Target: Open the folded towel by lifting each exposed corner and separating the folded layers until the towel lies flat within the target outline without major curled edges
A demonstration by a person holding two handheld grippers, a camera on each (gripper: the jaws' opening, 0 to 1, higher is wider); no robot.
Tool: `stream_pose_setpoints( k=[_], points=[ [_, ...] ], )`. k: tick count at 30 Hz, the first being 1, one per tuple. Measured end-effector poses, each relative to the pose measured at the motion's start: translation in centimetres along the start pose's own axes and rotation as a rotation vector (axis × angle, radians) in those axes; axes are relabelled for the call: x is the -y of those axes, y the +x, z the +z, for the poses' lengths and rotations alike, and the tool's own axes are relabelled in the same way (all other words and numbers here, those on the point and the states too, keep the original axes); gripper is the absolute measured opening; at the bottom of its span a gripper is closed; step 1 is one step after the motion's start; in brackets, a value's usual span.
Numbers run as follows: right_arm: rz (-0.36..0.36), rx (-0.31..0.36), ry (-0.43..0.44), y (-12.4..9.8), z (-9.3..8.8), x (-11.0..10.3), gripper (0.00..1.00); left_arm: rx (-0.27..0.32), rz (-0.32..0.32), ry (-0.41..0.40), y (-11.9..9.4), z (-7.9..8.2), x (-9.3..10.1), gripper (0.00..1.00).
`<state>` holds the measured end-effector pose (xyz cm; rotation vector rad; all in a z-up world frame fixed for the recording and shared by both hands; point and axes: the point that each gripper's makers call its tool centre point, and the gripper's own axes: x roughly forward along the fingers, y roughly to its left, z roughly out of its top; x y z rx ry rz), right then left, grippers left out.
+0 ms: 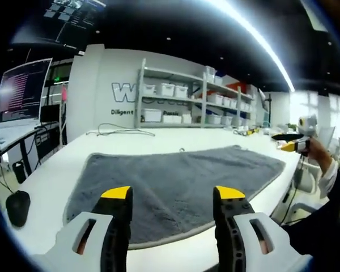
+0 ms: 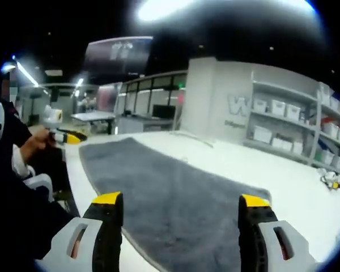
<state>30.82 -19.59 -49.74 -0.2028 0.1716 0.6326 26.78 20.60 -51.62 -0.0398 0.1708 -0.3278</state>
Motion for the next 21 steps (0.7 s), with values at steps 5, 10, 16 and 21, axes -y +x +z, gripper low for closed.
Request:
stream_pose_setpoints(
  k=[5, 10, 16, 21],
  points=[
    [0.007, 0.008, -0.006, 0.2, 0.4, -0.8, 0.94, 0.011, -0.005, -0.019, -0.6, 0.7, 0.1, 0.68],
    [0.037, 0.005, -0.038, 0.3, 0.3, -1.8, 0.98, 0.016, -0.005, -0.005, -0.7, 1.1, 0.3, 0.74],
    [0.032, 0.015, -0.029, 0.1, 0.6, -1.8, 0.99, 0.003, -0.014, 0.001, -0.7, 1.0, 0.8, 0.80],
    [0.022, 0.026, -0.027, -0.5, 1.1, -1.4, 0.99, -0.009, -0.038, 0.014, -1.0, 1.2, 1.4, 0.83]
  ],
)
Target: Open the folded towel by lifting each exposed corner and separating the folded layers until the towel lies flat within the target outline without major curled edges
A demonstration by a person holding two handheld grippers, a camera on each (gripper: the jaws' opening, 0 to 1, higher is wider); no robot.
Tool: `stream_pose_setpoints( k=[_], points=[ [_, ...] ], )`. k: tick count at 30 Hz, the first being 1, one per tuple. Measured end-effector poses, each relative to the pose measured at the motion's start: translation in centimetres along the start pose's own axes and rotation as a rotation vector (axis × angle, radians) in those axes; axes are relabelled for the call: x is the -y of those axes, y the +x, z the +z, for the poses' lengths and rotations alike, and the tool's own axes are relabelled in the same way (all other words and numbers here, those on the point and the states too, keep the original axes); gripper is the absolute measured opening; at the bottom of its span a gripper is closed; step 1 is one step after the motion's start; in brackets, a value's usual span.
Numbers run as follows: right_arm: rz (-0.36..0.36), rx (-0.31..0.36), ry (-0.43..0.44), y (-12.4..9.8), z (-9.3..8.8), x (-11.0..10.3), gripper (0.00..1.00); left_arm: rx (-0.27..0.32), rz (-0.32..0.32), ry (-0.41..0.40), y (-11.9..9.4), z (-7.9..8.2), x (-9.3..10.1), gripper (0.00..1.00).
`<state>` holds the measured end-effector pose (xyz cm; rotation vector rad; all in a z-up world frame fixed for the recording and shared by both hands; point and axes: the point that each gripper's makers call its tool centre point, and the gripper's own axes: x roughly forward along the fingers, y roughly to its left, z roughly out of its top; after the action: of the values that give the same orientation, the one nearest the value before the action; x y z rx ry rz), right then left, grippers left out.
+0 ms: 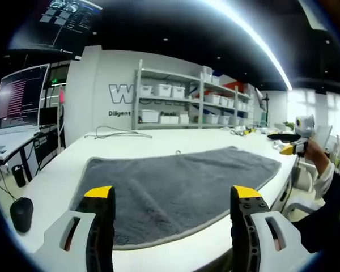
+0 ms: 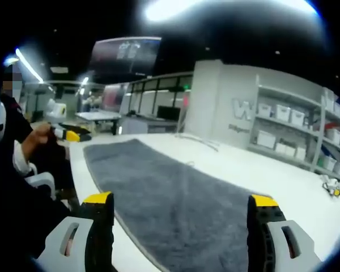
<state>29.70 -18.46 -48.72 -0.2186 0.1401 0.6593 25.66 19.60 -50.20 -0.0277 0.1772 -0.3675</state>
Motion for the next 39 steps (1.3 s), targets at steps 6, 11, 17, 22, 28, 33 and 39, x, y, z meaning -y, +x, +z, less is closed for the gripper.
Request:
stream_pose_setpoints(
  k=[6, 11, 17, 22, 28, 33, 39],
  points=[
    [-0.042, -0.008, -0.030, -0.8, 1.1, 0.8, 0.99, 0.024, -0.005, 0.000, -0.7, 1.0, 0.2, 0.85],
    [-0.063, -0.046, -0.047, -1.5, 1.3, 0.5, 0.99, 0.015, -0.006, -0.002, -1.5, 1.1, 0.3, 0.85],
    [-0.088, -0.096, -0.064, -3.5, 1.3, -0.1, 0.99, 0.009, 0.003, 0.011, -1.6, 1.8, 0.3, 0.85],
    [-0.086, -0.066, -0.034, -4.9, 2.2, -0.6, 0.99, 0.016, -0.032, -0.004, -0.9, 2.4, 1.1, 0.88],
    [-0.123, -0.072, -0.015, -6.2, 2.1, -0.2, 1.00, 0.021, -0.067, -0.008, -0.8, 2.8, 2.0, 0.90],
    [-0.123, -0.100, -0.007, -7.0, 1.9, -0.4, 1.00, 0.002, -0.063, 0.014, -1.6, 2.7, 2.0, 0.94],
    [-0.119, -0.094, -0.009, -7.2, 2.4, -0.7, 1.00, -0.019, -0.052, 0.011, -2.5, 3.0, 1.4, 0.99]
  ],
)
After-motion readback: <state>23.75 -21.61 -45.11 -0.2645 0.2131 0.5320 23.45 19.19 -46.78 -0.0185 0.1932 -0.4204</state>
